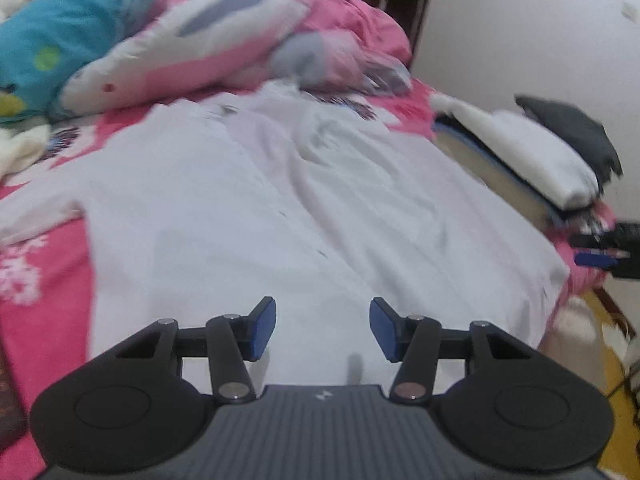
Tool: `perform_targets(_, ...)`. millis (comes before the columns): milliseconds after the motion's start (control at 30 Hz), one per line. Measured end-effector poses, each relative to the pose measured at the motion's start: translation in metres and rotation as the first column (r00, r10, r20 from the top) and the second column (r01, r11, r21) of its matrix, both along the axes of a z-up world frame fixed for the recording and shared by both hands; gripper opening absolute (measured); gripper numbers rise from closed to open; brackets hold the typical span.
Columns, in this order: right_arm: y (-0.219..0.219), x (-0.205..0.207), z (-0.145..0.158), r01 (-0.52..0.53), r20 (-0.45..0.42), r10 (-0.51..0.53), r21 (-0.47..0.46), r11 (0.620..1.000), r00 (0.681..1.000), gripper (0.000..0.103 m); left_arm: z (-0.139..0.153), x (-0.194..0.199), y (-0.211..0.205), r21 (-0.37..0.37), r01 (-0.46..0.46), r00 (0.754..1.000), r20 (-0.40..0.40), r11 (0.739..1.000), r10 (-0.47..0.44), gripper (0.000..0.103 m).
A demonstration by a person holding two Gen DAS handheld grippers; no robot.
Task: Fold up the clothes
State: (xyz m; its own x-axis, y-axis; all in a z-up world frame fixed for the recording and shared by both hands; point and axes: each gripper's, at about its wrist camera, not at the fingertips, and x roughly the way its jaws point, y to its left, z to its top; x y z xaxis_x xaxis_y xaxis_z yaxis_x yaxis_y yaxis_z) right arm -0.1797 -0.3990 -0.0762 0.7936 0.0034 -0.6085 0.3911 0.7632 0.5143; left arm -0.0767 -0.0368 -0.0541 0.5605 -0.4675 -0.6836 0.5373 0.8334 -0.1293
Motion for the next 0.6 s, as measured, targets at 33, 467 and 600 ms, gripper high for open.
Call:
perform_targets(33, -0.004, 0.002, -0.006, -0.005, -0.003, 0.005, 0.023, 1.000, 1.000, 0.050, -0.002, -0.003, -0.006, 0.006, 0.023, 1.000, 0.011, 1.000, -0.023, 0.053)
perform_targets(467, 0.002, 0.003, 0.010, -0.052, 0.168, 0.048, 0.016, 0.999, 0.985, 0.001, -0.032, -0.018, -0.045, 0.067, 0.153, 0.987, 0.039, 0.986, -0.156, 0.053)
perform_targets(600, 0.014, 0.016, 0.027, -0.043, 0.160, 0.052, -0.057, 0.997, 0.986, 0.005, -0.031, -0.015, -0.044, 0.046, 0.150, 0.988, 0.030, 0.988, -0.151, 0.053)
